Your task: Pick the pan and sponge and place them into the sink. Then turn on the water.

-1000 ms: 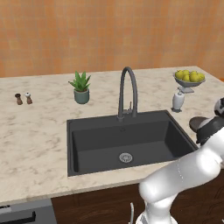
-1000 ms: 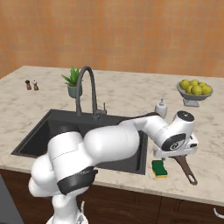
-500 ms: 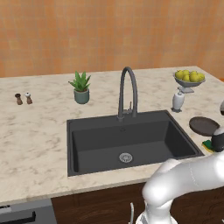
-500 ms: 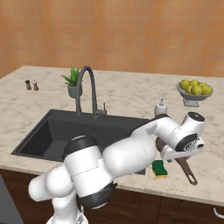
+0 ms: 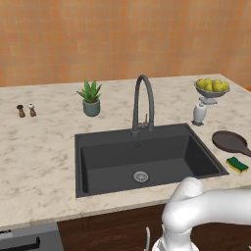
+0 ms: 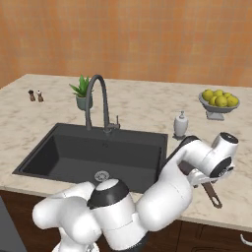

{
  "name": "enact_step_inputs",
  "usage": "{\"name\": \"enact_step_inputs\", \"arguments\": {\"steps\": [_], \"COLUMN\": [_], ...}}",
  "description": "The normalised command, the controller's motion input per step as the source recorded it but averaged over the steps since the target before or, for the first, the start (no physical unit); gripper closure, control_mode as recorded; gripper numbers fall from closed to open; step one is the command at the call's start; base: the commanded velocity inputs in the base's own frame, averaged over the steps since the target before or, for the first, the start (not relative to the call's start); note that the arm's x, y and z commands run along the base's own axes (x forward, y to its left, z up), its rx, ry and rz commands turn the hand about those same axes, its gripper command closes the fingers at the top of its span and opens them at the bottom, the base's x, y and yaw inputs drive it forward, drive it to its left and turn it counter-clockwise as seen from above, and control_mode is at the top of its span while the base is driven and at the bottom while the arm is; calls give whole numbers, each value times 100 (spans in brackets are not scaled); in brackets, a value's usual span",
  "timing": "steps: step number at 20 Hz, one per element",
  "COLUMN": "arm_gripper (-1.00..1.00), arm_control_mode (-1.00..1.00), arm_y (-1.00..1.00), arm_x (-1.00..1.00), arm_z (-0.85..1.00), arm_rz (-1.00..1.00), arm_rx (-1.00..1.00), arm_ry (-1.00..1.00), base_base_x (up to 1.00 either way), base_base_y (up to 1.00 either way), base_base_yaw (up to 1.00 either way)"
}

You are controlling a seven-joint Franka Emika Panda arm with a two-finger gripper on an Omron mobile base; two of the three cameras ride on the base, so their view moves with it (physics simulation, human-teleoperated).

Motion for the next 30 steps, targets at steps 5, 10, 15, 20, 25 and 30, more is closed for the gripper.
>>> {"name": "enact_step_inputs", "arguments": {"steps": [5,10,15,20,25,30], "arm_gripper": [-100,-100,-100,-100,-100,-100], "arm_control_mode": [-100,-100,-100,-100,-100,-100], "arm_y": [-6,-11,-21,-4,-5,-9], "arm_x": [0,0,0,0,2,2], "arm_z": [-23,-29,-16,-28,-19,-8], "arm_rz": [0,0,1,1,2,3], "arm_rx": [0,0,0,0,0,0], "arm_ry": [-6,0,0,0,0,-2], "base_base_x": [0,0,0,0,0,0], "base_base_y": [0,0,0,0,0,0], "base_base_yaw": [0,0,0,0,0,0]}}
